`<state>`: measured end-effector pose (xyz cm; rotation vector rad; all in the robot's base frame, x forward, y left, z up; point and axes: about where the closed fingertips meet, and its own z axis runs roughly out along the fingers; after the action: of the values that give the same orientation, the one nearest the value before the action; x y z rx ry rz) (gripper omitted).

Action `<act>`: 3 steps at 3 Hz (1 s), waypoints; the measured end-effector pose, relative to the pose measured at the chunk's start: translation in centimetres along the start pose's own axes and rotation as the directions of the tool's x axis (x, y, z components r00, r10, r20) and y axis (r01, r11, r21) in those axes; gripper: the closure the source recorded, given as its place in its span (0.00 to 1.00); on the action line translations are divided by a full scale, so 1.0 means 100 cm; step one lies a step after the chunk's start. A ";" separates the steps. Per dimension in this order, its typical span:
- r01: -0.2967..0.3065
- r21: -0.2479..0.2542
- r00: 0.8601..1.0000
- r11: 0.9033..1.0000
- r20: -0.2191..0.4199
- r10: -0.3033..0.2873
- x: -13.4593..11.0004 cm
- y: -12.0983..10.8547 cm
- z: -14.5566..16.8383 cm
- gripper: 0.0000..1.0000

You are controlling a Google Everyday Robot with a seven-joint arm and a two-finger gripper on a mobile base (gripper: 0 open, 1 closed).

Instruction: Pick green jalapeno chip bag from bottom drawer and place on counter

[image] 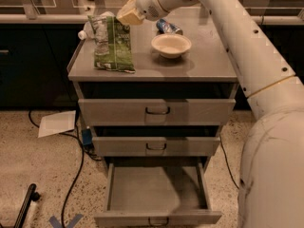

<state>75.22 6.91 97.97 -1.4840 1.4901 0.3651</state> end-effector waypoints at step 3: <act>-0.022 0.009 0.999 1.000 -0.026 0.022 0.018 -0.002 0.004 0.58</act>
Offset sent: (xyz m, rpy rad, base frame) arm 0.0061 -0.0069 -0.0133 -0.0109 0.0147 -0.0245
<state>75.92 6.12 96.43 -1.4716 1.5278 0.3528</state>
